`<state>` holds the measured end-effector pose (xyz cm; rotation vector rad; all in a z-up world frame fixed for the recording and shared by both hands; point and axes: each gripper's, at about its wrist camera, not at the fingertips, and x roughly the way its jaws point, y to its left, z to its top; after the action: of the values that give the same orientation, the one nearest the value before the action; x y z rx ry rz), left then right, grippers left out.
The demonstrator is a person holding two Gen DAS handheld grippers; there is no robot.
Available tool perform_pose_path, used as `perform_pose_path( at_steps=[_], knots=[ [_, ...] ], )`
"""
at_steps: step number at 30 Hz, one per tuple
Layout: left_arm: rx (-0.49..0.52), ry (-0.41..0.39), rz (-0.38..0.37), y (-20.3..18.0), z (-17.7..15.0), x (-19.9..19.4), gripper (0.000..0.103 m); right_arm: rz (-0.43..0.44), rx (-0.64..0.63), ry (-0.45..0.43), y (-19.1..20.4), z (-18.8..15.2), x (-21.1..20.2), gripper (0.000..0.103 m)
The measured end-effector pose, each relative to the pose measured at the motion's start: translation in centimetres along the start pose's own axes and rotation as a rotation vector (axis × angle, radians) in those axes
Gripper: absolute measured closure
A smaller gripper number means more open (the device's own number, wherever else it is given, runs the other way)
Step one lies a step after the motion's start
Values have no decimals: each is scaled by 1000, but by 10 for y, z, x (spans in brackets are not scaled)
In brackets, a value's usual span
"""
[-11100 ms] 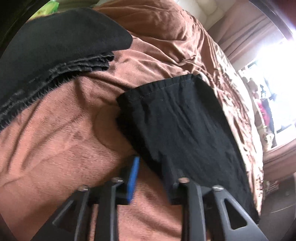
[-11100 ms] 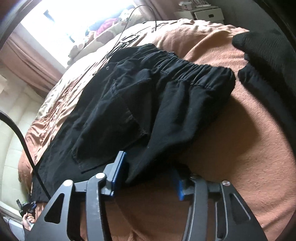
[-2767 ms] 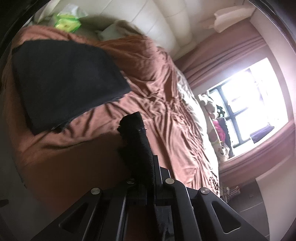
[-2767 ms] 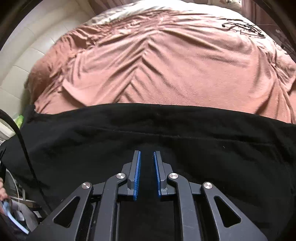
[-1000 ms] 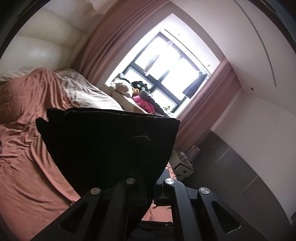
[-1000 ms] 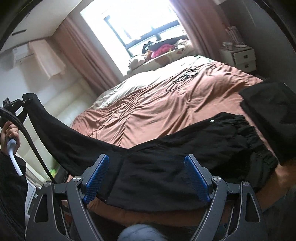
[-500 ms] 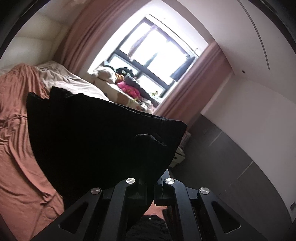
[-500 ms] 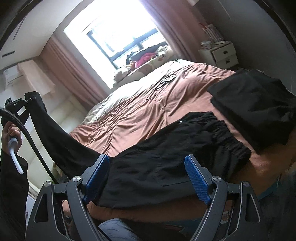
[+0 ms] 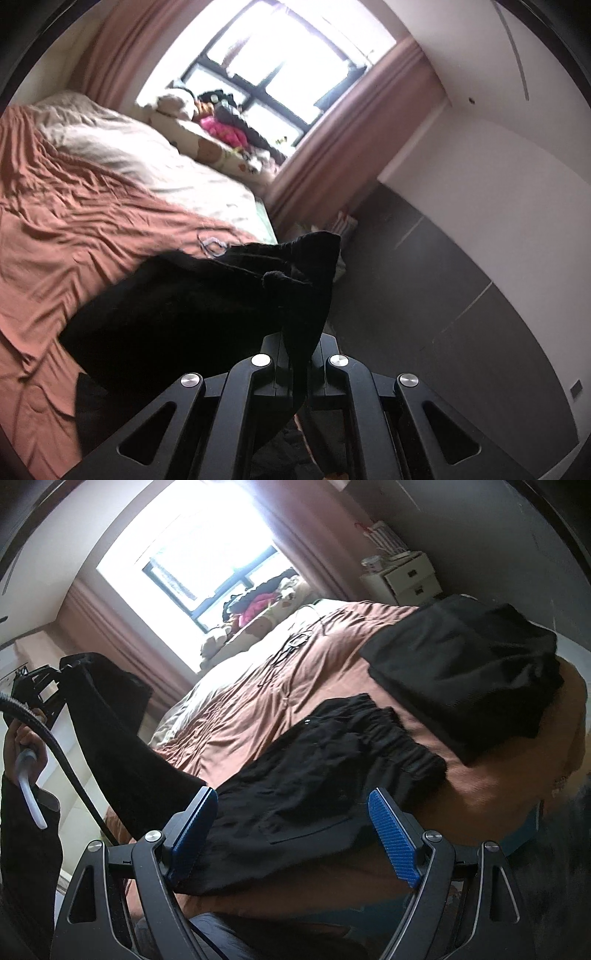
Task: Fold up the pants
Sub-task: 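Lay the held pants leg over the pants and open the left gripper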
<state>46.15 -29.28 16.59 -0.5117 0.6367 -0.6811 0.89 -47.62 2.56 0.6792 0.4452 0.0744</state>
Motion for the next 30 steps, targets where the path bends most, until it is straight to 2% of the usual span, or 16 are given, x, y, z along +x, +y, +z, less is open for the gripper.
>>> perform_pose_path(
  at_steps=[7, 12, 18, 22, 23, 25, 27, 29, 30],
  knots=[
    [-41, 108, -27, 5, -39, 62, 100, -33, 30, 9, -23, -1, -2, 20],
    [-49, 166, -31, 0, -67, 89, 100, -54, 51, 15, -33, -1, -4, 20],
    [-74, 261, -38, 10, -106, 128, 99, -61, 64, 19, -40, -2, -5, 20],
    [-49, 380, -35, 12, -135, 150, 98, -76, 73, 31, -44, -6, -7, 20],
    [-34, 419, -30, 12, -144, 155, 94, -79, 77, 35, -45, -7, -7, 20],
    [-13, 474, -19, 14, -155, 159, 79, -80, 81, 40, -45, -7, -7, 20],
    [18, 520, 3, 18, -165, 157, 48, -76, 81, 46, -43, -7, -6, 20],
    [54, 548, 17, 22, -172, 150, 37, -70, 77, 50, -41, -8, -5, 20],
    [69, 560, 18, 25, -174, 146, 36, -66, 76, 52, -39, -8, -4, 20]
  ],
)
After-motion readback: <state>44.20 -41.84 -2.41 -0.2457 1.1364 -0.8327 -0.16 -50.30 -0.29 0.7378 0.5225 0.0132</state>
